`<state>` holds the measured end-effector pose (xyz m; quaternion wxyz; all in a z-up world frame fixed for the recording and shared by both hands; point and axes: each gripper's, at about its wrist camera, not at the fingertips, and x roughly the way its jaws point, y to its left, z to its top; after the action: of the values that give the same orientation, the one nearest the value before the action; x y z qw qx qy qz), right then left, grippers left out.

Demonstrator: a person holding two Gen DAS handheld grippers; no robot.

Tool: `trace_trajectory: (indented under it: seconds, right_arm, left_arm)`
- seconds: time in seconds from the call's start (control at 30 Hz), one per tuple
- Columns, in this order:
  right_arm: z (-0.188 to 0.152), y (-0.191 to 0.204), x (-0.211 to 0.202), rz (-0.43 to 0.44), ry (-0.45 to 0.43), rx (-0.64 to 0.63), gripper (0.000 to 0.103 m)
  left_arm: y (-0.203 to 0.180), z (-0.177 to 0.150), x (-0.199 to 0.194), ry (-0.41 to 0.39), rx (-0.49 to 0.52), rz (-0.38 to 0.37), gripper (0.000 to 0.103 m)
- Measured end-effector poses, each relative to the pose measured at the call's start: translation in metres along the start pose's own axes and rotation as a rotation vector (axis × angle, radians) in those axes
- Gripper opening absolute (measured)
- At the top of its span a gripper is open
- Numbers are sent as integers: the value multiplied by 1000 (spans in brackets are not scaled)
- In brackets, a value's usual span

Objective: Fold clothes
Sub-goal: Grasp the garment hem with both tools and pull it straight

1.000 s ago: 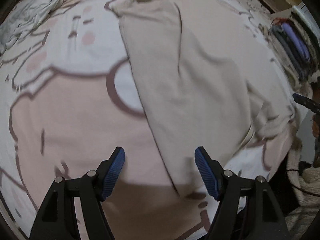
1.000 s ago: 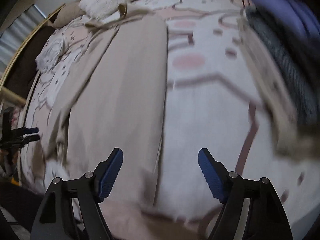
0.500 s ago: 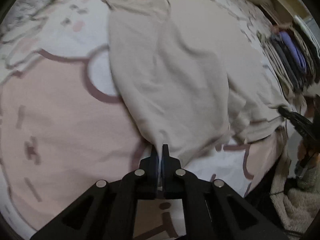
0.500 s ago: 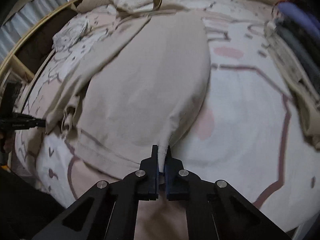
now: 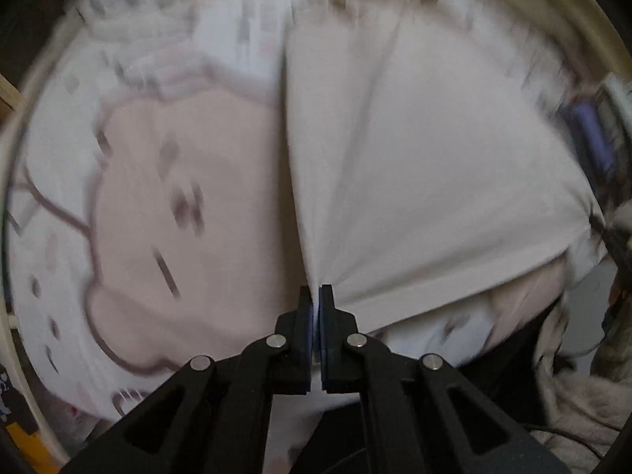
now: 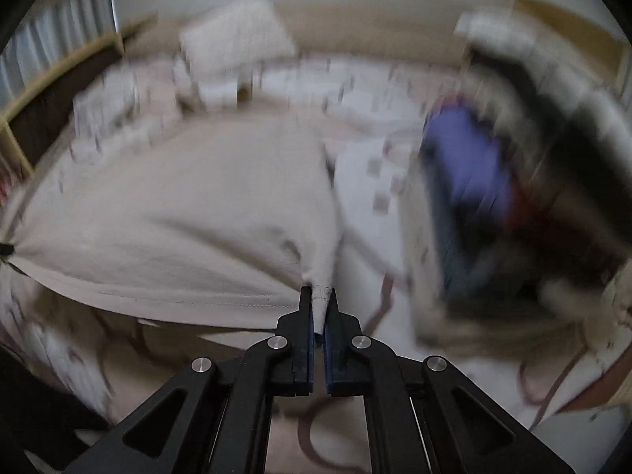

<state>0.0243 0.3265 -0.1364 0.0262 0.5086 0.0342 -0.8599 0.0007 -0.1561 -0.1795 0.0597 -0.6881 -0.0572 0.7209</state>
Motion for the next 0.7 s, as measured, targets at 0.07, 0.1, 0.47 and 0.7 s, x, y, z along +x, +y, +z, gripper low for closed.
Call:
trace_trajectory:
  seconds: [0.07,0.1,0.47,0.7]
  right_arm:
    - [-24,5,37,-10,100,-5,3]
    - [-34,6,49,-9,136,-1,3]
    - [-47,-16,44,77,119,164,11]
    - [-57,-24,16,11,-1,149,87]
  left_arm:
    - [3,0,19,45,8,15,3]
    - [4,1,29,67,12,23,4]
    - [5,-4,53,109,30,-28,65]
    - [1,-9,54,64,77,-10,65]
